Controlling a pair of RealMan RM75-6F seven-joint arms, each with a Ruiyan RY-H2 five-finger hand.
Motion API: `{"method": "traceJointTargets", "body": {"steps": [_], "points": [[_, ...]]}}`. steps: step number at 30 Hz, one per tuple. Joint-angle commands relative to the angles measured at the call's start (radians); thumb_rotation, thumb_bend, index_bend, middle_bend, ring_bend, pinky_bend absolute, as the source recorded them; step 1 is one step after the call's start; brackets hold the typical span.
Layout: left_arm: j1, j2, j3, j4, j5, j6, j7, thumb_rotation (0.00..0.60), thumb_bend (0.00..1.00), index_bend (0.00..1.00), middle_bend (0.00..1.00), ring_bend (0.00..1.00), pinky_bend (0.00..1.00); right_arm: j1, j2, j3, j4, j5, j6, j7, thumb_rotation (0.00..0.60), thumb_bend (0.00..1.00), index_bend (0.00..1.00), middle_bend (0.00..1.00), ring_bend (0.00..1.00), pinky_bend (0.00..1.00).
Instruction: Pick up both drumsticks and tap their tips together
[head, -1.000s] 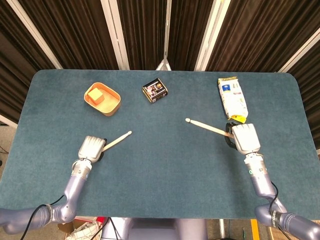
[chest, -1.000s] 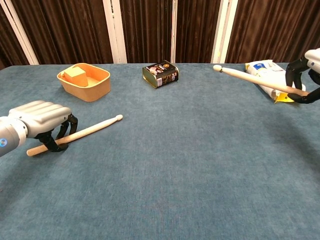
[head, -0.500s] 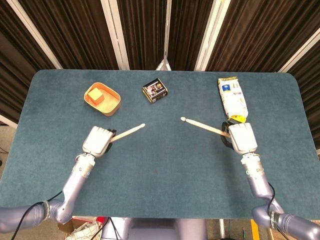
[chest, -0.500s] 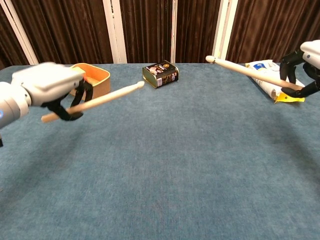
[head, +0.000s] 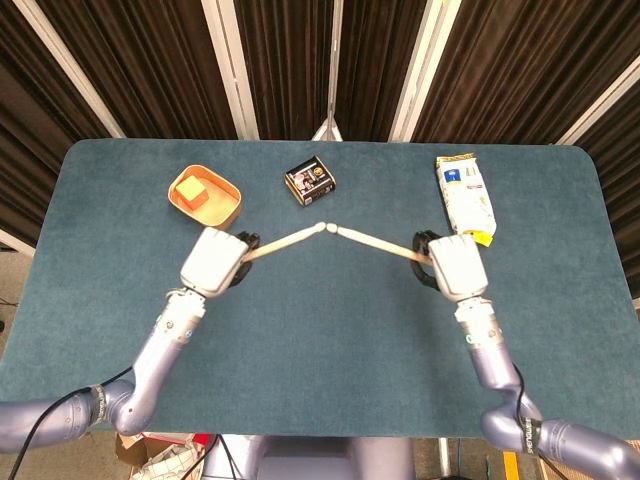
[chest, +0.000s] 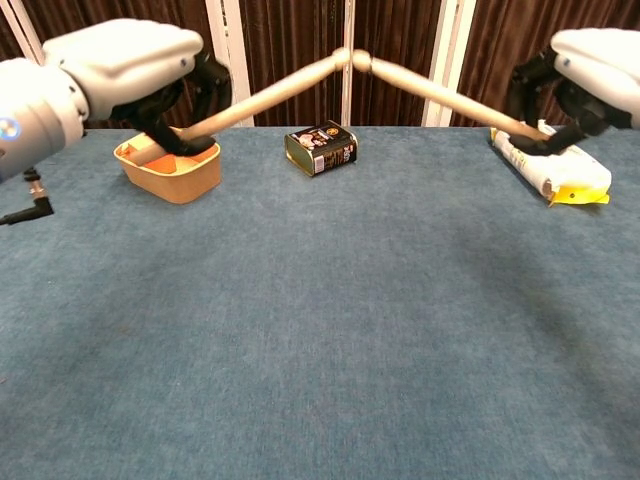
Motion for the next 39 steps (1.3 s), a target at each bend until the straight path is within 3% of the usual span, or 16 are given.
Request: {"method": "traceJointTargets", "body": {"steps": [1, 13, 25, 39], "points": [[-0.02, -0.001, -0.021, -0.029, 0.001, -0.003, 0.014, 0.6, 0.72, 0.6, 0.73, 0.8, 0.94, 0.026, -0.007, 0.033, -0.052, 0.035, -0.004, -0.047, 0.6, 0.72, 0.81, 0.68, 0.84, 0.8], [-0.07, -0.033, -0.052, -0.081, -0.032, -0.003, 0.084, 0.6, 0.72, 0.6, 0.73, 0.8, 0.94, 0.05, -0.023, 0.047, -0.138, 0.078, 0.009, -0.125, 0.6, 0.72, 0.81, 0.68, 0.84, 0.8], [-0.06, -0.007, -0.059, -0.1, -0.037, 0.035, 0.083, 0.6, 0.72, 0.6, 0.73, 0.8, 0.94, 0.048, -0.014, 0.04, -0.153, 0.098, 0.022, -0.139, 0.6, 0.72, 0.81, 0.68, 0.84, 0.8], [-0.08, -0.025, -0.027, -0.089, -0.071, 0.015, 0.135, 0.6, 0.72, 0.6, 0.73, 0.8, 0.94, 0.052, -0.008, 0.036, -0.175, 0.107, 0.033, -0.145, 0.6, 0.72, 0.81, 0.68, 0.84, 0.8]]}}
